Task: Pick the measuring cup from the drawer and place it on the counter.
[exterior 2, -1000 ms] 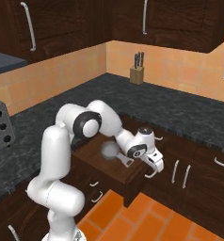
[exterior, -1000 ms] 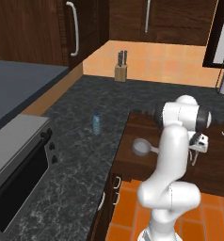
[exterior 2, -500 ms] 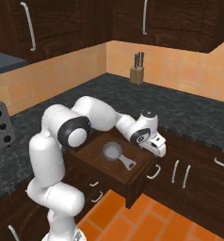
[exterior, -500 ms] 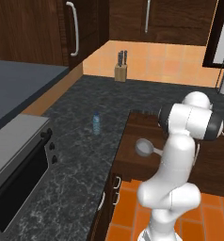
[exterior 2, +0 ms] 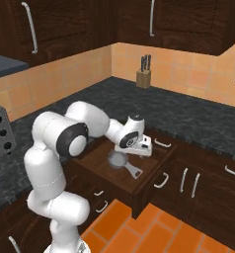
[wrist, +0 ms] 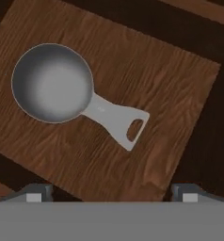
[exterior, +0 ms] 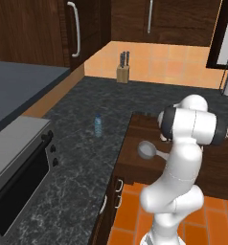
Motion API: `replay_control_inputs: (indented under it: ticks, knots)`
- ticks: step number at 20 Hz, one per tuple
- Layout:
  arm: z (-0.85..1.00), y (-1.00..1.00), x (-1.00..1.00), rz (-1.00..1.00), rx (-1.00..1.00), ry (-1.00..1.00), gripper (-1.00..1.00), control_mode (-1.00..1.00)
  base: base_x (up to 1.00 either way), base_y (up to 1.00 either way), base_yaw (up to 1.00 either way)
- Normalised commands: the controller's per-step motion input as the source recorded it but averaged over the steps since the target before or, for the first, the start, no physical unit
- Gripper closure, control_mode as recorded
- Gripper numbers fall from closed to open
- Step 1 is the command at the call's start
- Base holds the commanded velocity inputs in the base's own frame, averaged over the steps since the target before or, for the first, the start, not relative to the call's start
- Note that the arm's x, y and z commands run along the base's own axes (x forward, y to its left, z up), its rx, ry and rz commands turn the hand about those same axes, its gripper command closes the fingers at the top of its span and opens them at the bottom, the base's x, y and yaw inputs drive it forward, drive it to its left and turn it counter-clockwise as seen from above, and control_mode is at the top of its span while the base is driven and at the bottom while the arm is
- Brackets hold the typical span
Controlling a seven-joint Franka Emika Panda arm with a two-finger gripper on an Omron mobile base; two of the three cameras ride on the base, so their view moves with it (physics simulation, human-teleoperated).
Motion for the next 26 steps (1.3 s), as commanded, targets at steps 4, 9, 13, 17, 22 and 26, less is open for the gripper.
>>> replay_control_inputs:
  ticks: [4,9,13,17,22,26]
  knots:
    - [-0.24,-0.13,0.65,0.65,0.0,0.0,-1.0,-1.0,0.0,0.0,0.0]
    - [-0.3,-0.06,0.57,0.12,-0.01,0.0,-1.0,-1.0,0.0,0.0,0.0]
    - [-0.47,0.18,0.12,0.07,-0.07,0.06,-1.0,-1.0,0.0,0.0,0.0]
    - [-0.33,0.0,0.47,0.12,-0.01,0.0,-1.0,-1.0,0.0,0.0,0.0]
    - [-0.65,0.0,0.1,0.18,0.0,0.03,-1.0,-1.0,0.0,0.0,0.0]
    - [-0.41,0.0,0.0,0.16,0.0,0.0,-1.0,-1.0,0.0,0.0,0.0]
